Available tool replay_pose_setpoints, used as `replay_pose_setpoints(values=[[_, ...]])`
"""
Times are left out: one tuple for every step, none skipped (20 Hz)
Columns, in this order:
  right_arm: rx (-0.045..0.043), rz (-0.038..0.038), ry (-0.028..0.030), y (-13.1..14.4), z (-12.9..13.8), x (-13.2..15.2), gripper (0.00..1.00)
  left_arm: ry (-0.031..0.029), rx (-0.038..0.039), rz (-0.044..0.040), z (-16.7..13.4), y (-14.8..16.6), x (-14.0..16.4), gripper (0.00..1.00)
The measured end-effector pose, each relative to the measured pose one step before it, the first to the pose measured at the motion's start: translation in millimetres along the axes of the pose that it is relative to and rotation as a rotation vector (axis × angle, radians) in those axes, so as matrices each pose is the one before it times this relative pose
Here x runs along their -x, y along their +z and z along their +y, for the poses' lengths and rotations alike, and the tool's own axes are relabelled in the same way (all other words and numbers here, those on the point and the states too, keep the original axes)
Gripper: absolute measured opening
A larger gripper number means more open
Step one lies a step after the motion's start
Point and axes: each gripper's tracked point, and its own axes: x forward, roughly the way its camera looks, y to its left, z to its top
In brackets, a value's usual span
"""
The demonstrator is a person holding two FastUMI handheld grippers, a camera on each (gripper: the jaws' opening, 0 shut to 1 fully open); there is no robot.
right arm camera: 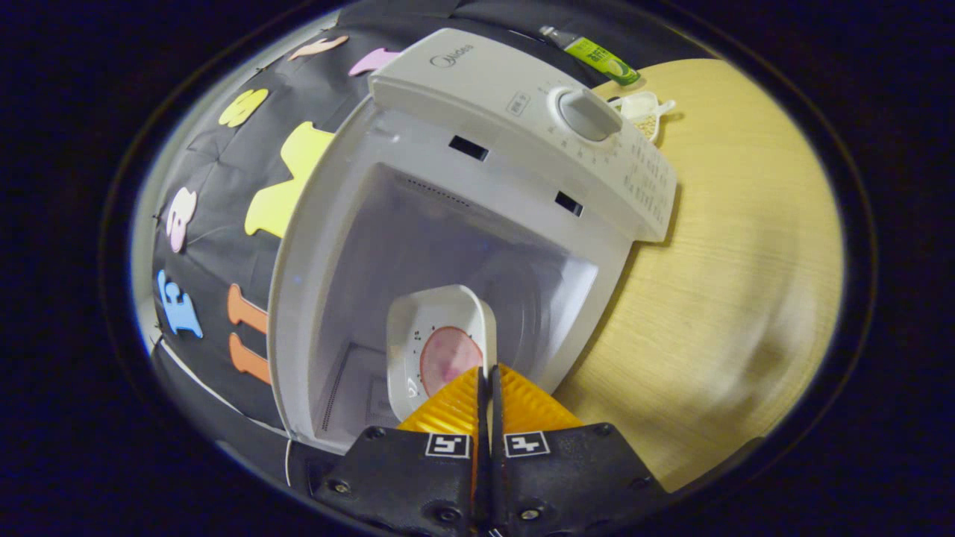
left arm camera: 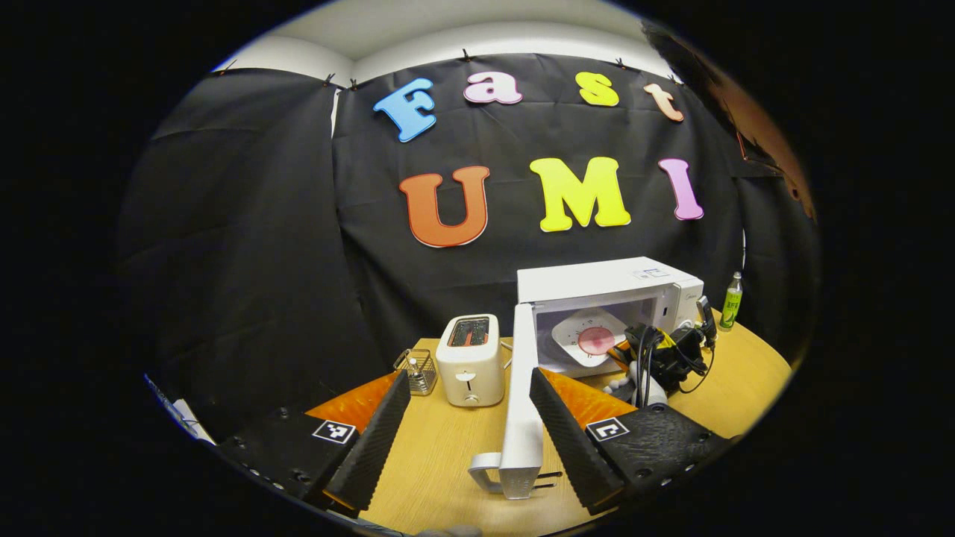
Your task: Open the microwave oven with the left hand, put the food in, and close the microwave oven.
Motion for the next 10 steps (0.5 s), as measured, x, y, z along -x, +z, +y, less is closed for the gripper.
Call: replay_pose_setpoints(values=[[-0.00100, 0.00254, -0.01149, -1.52, -2.59, -8.27, 0.00, 0.00260, -0.00377, 0.00173, 2.24, -2.59, -1.45, 0.96], [-0.00703, -0.00345, -0.00907, 0.23, -2.29, -8.80, 0.04, 0.00343, -0.00276, 0.00346, 1.45, -3.55, -1.35, 0.96], [-0.00444, -0.00478, -0.00481, 0.87, -0.09, -4.92, 0.04, 0.00022, 0.00134, 0.00290, 0.77, -2.53, -0.95, 0.96], [-0.01082, -0.00672, 0.00607, 1.02, 2.32, -5.06, 0.04, -0.00172, 0.00315, 0.00362, 0.45, -1.52, -0.99, 0.96], [0.00419, 0.00358, 0.00599, -1.28, 2.47, -2.45, 0.04, -0.00189, 0.00544, 0.00185, -1.04, -1.63, -0.65, 0.96], [0.01102, -0.00723, 0.00682, 1.00, 1.84, -1.69, 0.04, 0.00044, 0.00285, -0.00348, 1.39, -0.09, -0.81, 0.96], [0.02056, -0.01216, 0.00207, 1.43, 2.19, -0.73, 0.04, 0.00523, 0.00148, -0.00011, 2.67, -0.17, -0.82, 0.96], [0.01058, -0.01019, 0.00919, 2.65, 1.83, 0.17, 0.05, 0.00203, 0.00434, 0.00240, 0.48, -0.98, -0.74, 0.96], [-0.01291, -0.01158, 0.01237, 2.43, 3.37, -0.44, 0.06, 0.00211, 0.00434, -0.00004, 0.76, -0.54, -0.18, 0.96], [-0.01078, -0.01011, 0.01159, 2.32, 1.44, -0.03, 0.09, 0.00007, 0.00266, -0.00121, 0.34, 0.90, 1.20, 0.96]])
